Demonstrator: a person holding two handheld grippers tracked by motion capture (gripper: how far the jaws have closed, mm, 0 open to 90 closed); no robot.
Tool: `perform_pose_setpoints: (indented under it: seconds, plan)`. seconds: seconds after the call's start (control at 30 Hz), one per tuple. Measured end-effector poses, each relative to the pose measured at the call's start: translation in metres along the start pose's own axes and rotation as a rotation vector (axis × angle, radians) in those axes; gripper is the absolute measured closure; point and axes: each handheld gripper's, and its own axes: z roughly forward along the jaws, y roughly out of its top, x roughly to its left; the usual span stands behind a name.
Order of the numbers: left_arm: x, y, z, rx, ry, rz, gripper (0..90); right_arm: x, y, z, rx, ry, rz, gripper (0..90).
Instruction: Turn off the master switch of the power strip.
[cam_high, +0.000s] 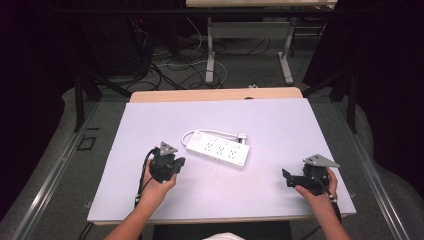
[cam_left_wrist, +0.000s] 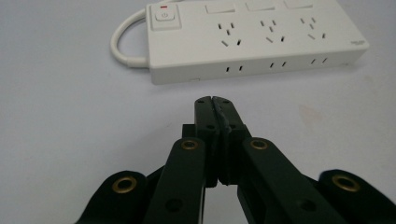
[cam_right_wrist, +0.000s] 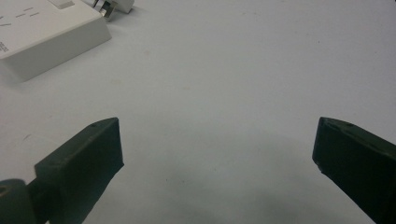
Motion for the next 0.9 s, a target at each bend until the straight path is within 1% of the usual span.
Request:
perform_pose_setpoints:
  seconds: [0.03,0.07,0.1,0.13,0.17,0.23,0.27,0.3,0.33,0.4,0.43,0.47,0.5,0.53,0.67,0.7,0.73,0.8,0.87,0.9]
  plan:
    - [0.001,0.002,0.0,-0.005,0.006,0.011,90.0,0.0,0.0,0.0,0.001,0.0,-0.001,1.2]
    - [0.0,0.005,-0.001,0.002,0.0,0.0,90.0,0.0,0.0,0.0,0.002,-0.001,-0.002,1.2]
    - [0.0,0.007,-0.001,-0.01,0.005,0.0,90.0,0.0,0.0,0.0,0.004,0.002,0.004,1.2]
    - [0.001,0.01,-0.002,-0.001,0.006,0.009,90.0,0.001,0.0,0.0,0.005,0.001,0.008,1.2]
    - [0.0,0.012,-0.002,-0.01,0.004,-0.002,90.0,0.0,0.0,0.0,0.003,0.0,0.003,1.2]
    - [0.0,0.017,-0.003,-0.011,0.005,0.0,90.0,0.0,0.0,0.0,0.001,-0.001,-0.001,1.3]
    - [0.001,0.02,-0.004,0.005,0.0,0.011,90.0,0.0,0.0,0.0,0.001,-0.001,-0.001,1.3]
    - [0.0,0.021,-0.002,-0.022,0.003,-0.004,90.0,0.0,0.0,0.0,0.001,-0.001,0.002,1.3]
    - [0.0,0.023,-0.002,-0.021,-0.003,-0.01,90.0,0.0,0.0,0.0,0.001,-0.001,-0.001,1.3]
    - [0.0,0.028,-0.002,-0.013,-0.008,-0.008,90.0,0.0,0.0,0.0,0.002,-0.002,-0.002,1.4]
    - [0.0,0.03,-0.002,-0.007,-0.007,-0.004,90.0,0.001,0.0,0.0,0.004,0.001,0.007,1.4]
    - [0.0,0.032,-0.002,-0.004,-0.013,-0.01,90.0,0.001,0.0,0.0,0.004,0.001,0.006,1.4]
    - [0.0,0.034,-0.001,-0.015,-0.005,-0.01,90.0,0.001,0.0,0.0,0.003,0.0,0.003,1.4]
    - [0.0,0.036,-0.001,-0.023,-0.009,-0.015,90.0,0.0,0.0,0.0,0.002,-0.001,-0.002,1.5]
    - [0.001,0.045,-0.001,-0.015,-0.011,-0.017,90.0,0.0,0.0,0.0,0.002,0.001,0.001,1.5]
    - [0.001,0.047,0.0,-0.022,-0.01,-0.025,90.0,0.0,0.0,0.0,0.002,0.001,0.001,1.5]
    - [0.001,0.047,0.0,-0.022,-0.01,-0.025,90.0,0.0,0.0,0.0,0.002,0.001,0.001,1.5]
    - [0.002,0.054,0.001,-0.01,-0.005,-0.017,90.0,0.0,0.0,0.0,0.001,-0.002,0.0,1.5]
    - [0.002,0.058,0.001,-0.011,-0.006,-0.026,90.0,0.0,0.0,0.0,0.002,-0.002,0.0,1.5]
    - [0.002,0.061,0.001,-0.012,-0.009,-0.024,90.0,0.0,0.0,0.0,0.002,0.0,0.001,1.5]
